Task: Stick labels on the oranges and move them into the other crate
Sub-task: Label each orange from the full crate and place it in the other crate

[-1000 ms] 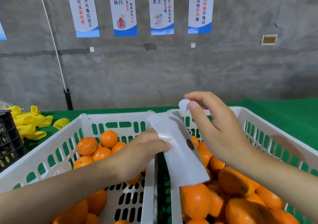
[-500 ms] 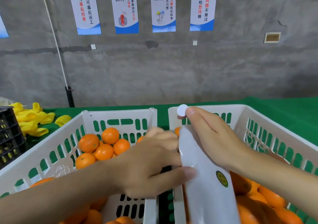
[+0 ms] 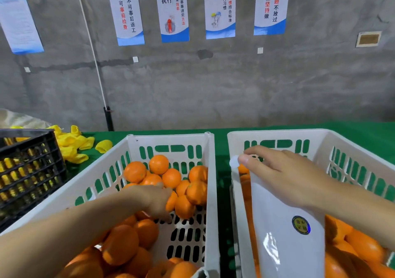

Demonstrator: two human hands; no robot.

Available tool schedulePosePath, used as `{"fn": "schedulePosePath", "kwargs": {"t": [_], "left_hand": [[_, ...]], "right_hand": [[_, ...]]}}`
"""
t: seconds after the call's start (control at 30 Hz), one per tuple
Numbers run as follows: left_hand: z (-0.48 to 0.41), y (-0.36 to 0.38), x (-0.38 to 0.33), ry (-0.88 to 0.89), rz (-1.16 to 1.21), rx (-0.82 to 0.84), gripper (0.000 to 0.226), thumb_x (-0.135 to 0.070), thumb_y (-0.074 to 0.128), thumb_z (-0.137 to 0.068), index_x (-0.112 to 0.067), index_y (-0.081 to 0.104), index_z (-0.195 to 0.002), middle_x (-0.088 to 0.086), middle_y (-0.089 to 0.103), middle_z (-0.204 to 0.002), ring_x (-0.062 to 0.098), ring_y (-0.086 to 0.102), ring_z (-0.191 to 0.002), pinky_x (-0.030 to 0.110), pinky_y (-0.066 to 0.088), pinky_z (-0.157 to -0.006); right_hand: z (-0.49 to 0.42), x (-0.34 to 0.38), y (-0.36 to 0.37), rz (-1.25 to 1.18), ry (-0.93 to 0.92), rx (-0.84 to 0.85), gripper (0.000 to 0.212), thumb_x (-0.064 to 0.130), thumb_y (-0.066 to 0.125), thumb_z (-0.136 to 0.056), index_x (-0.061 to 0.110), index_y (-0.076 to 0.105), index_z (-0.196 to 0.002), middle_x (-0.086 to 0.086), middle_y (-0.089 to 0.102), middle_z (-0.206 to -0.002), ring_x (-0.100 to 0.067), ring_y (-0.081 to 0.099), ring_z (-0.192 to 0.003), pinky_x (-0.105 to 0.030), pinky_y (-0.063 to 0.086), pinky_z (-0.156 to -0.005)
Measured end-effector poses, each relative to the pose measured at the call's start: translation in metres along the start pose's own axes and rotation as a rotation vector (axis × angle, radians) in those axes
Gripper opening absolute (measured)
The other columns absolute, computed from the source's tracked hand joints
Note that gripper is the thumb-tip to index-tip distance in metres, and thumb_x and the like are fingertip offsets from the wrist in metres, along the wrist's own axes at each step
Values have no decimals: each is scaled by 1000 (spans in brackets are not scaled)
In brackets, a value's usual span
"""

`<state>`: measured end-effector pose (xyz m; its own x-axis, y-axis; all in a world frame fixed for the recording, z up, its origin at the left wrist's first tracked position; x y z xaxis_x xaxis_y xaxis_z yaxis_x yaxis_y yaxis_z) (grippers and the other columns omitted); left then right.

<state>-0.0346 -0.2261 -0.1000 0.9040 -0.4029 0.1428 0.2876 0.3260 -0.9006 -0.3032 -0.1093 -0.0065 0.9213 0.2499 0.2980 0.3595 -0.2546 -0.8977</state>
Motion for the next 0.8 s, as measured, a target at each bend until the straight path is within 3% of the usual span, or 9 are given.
{"fn": "schedulePosePath", "kwargs": {"t": [0.07,0.13,0.2,0.27,0.43,0.57,0.67,0.73,0.8], "left_hand": [[-3,-2,-15,109,207,-145,59,-50,62,-90,-26,37,-138,5,49,-126,21,52,-98,37,44,-83],[-5,-6,-32,207,305,-260,69,-43,63,-93,-27,26,-148,4,40,-142,25,55,-109,42,49,-88],[-7,-5,-49,320,219,-368,77,-30,62,-95,-17,16,-156,7,28,-156,31,49,-128,47,47,-100],[-7,-1,-56,357,112,-434,73,-22,59,-95,-9,18,-155,13,33,-152,33,43,-133,47,43,-105],[-12,-3,-51,291,-166,-430,53,-17,56,-96,-15,35,-145,11,43,-132,25,48,-113,37,48,-86],[-19,4,-46,229,-362,-465,60,-12,54,-94,-19,26,-147,13,37,-137,29,44,-116,42,48,-87],[-23,8,-43,229,-193,-451,64,-19,56,-95,-20,24,-151,12,30,-147,31,46,-122,43,48,-92],[-24,11,-48,240,14,-450,47,-20,52,-97,-16,35,-140,11,44,-136,27,52,-112,34,45,-84],[-24,15,-48,181,113,-438,31,-23,49,-99,-15,39,-128,12,51,-125,26,57,-103,34,46,-82]], "right_hand": [[2,3,4,0,-7,38,64,83,11,-84,48,46,-124,12,67,-108,-13,60,-97,-38,50,-84],[2,4,7,-13,-12,46,62,81,12,-86,47,47,-125,10,67,-109,-12,60,-97,-38,51,-84],[0,3,7,-28,-6,40,63,81,12,-86,46,46,-127,10,67,-109,-11,60,-97,-38,52,-84],[0,2,7,-30,-2,39,64,80,12,-86,46,45,-129,10,68,-102,-10,60,-93,-37,52,-83],[2,4,7,-30,3,28,62,79,14,-85,43,48,-122,8,64,-80,-8,58,-80,-37,51,-77],[2,5,8,-15,2,40,67,80,14,-83,38,50,-121,5,67,-92,-11,60,-85,-41,52,-79],[3,5,9,-7,-9,46,70,82,13,-81,40,47,-126,6,67,-99,-12,61,-90,-41,52,-81],[4,6,8,-12,-18,37,70,82,13,-81,43,45,-130,8,67,-92,-10,60,-86,-38,52,-78],[3,4,6,-7,-18,7,69,82,15,-82,44,44,-131,12,61,-76,-5,57,-77,-32,48,-66]]}}
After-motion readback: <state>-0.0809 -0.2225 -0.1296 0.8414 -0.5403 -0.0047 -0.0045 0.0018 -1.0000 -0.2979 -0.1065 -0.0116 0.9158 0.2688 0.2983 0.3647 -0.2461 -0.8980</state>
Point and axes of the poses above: each hand's wrist, its own z-axis away from the middle knuckle, its own y-axis out of the palm, x = y × z, the point moved 4 cm from there along -z, towards the middle knuckle
